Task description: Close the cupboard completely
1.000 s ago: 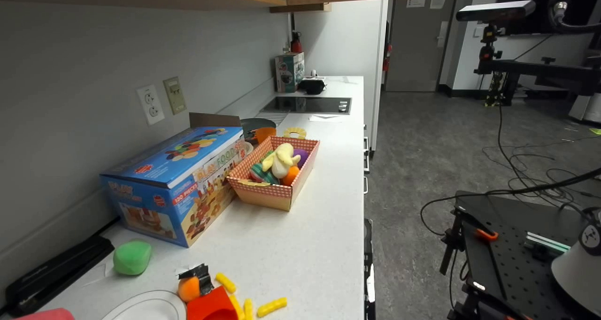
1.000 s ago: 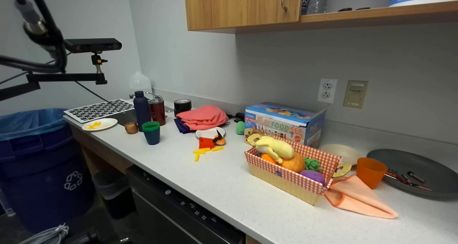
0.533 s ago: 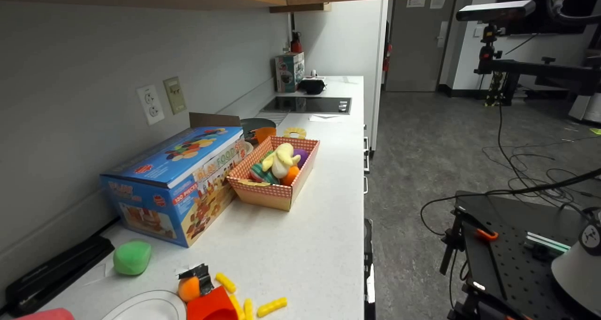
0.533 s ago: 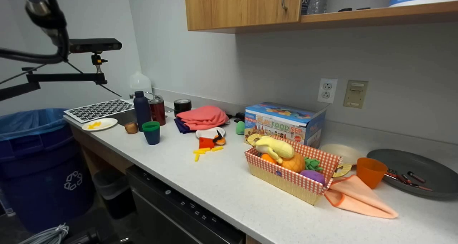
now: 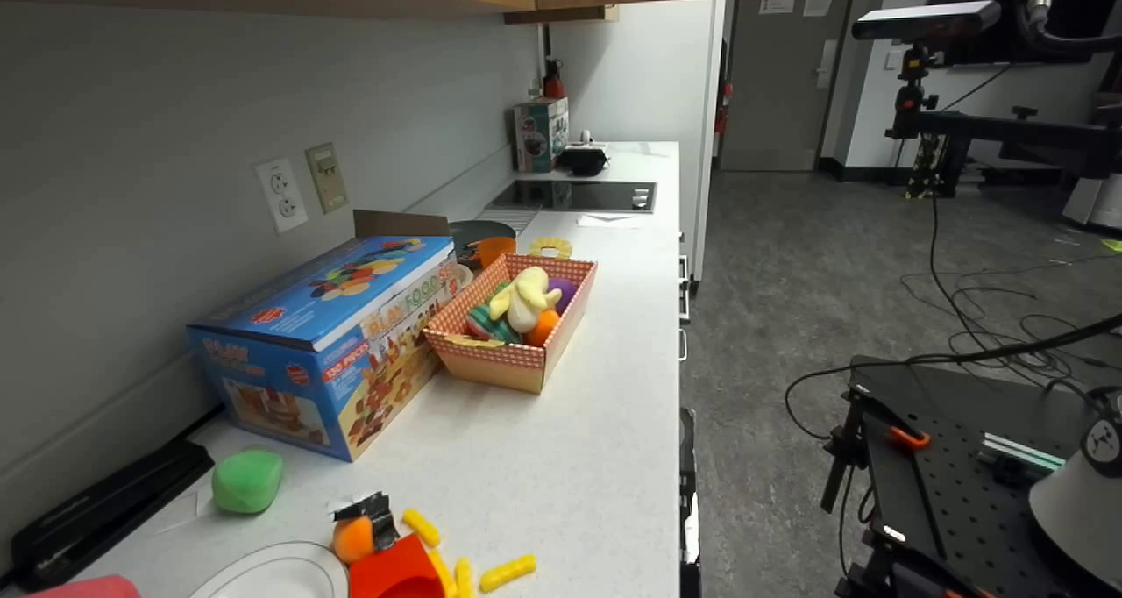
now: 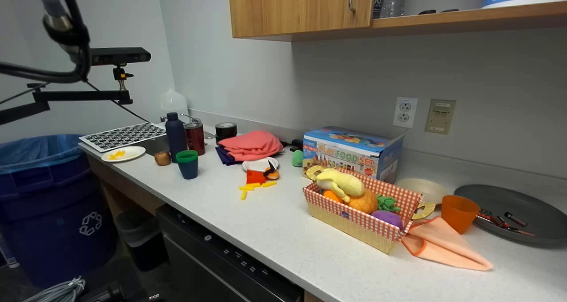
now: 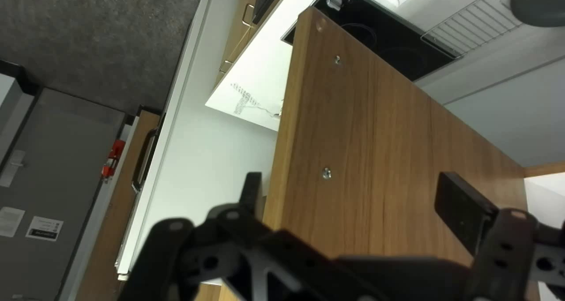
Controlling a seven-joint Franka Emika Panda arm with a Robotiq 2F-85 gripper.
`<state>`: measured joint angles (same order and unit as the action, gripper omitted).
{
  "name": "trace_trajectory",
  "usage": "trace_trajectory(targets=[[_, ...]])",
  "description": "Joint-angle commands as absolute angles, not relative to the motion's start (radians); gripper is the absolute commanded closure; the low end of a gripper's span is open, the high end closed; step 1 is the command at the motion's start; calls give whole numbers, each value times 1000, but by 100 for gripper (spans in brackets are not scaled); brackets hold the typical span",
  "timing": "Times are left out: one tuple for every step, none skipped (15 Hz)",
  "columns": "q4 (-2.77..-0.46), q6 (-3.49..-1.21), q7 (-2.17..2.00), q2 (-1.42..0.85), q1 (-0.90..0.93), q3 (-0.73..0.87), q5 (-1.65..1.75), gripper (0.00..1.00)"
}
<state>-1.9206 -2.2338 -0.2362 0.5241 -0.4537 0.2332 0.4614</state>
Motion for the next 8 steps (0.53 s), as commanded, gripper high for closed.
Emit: trace_trajectory(targets=[[-1933,-2309,-280,520,-486,225,508,0],[-1936,-2336,-299,517,-502,220,534,0],[-1940,-2347,-300,517,-502,221,535,0],[-1931,-2308,-270,519,-483,228,502,0],[-1934,-2312,-272,519,-485,228,503,0],[-1936,-2312,-272,519,-485,228,503,0],[-1936,-2312,-272,519,-485,228,503,0],[-1937,-2312,-272,519,-485,227,503,0]])
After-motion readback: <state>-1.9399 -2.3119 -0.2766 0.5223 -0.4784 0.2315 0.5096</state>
